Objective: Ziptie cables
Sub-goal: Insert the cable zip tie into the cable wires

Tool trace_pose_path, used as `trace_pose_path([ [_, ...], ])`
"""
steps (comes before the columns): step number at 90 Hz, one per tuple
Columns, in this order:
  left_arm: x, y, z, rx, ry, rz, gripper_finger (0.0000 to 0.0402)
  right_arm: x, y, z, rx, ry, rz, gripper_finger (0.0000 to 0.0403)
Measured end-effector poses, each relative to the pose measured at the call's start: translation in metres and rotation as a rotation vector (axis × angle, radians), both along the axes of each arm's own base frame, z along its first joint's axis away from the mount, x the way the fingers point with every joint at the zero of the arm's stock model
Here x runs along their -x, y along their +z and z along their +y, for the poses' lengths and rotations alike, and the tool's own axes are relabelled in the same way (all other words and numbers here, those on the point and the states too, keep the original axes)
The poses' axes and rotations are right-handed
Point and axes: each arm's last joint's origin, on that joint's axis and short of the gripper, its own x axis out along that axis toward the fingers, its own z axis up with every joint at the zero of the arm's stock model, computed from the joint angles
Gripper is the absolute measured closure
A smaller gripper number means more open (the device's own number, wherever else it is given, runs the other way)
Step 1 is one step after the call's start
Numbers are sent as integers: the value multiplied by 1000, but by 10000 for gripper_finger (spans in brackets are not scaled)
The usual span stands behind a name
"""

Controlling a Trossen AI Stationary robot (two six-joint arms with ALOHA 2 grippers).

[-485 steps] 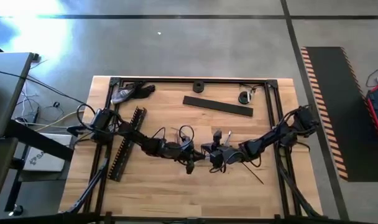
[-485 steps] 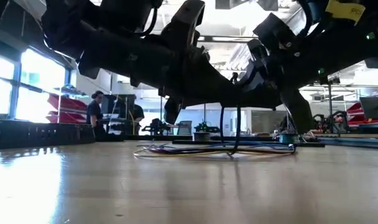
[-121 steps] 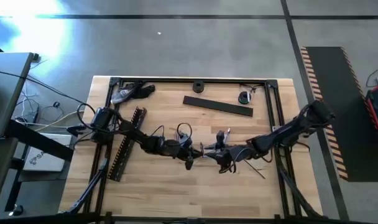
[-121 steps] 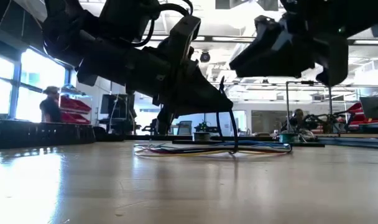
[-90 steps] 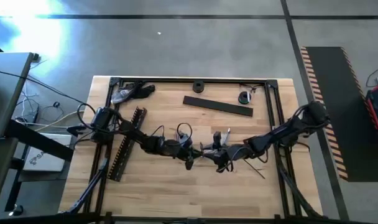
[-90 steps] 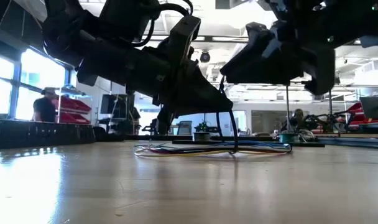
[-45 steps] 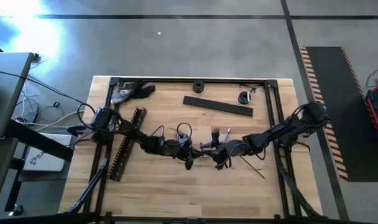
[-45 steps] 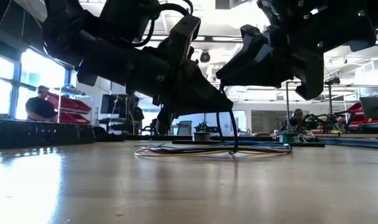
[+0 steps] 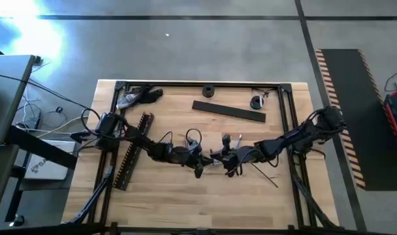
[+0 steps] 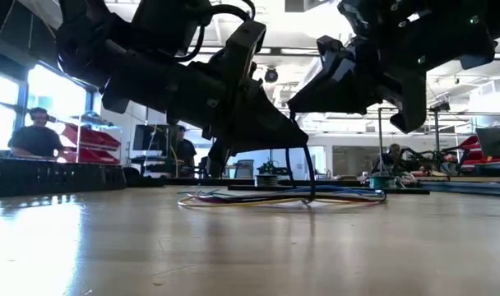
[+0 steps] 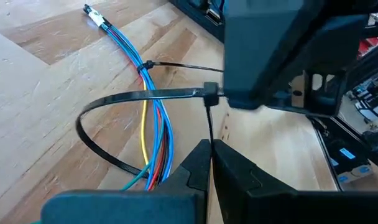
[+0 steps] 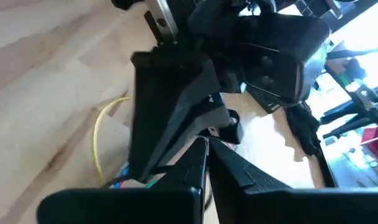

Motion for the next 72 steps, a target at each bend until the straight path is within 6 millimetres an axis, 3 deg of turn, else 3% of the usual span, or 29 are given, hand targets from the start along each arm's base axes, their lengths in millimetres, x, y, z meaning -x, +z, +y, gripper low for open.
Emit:
trace_pose_path([
  [23, -1, 0, 2, -4, 13, -3, 402, 10, 4, 15, -100, 41, 37, 403],
  [48, -1, 0, 4, -43, 23, 4, 402, 19, 20, 13, -188, -1, 40, 403],
  [72, -16, 8, 1, -186, 12, 104, 402, 27, 20, 1, -556, -232, 136, 390],
])
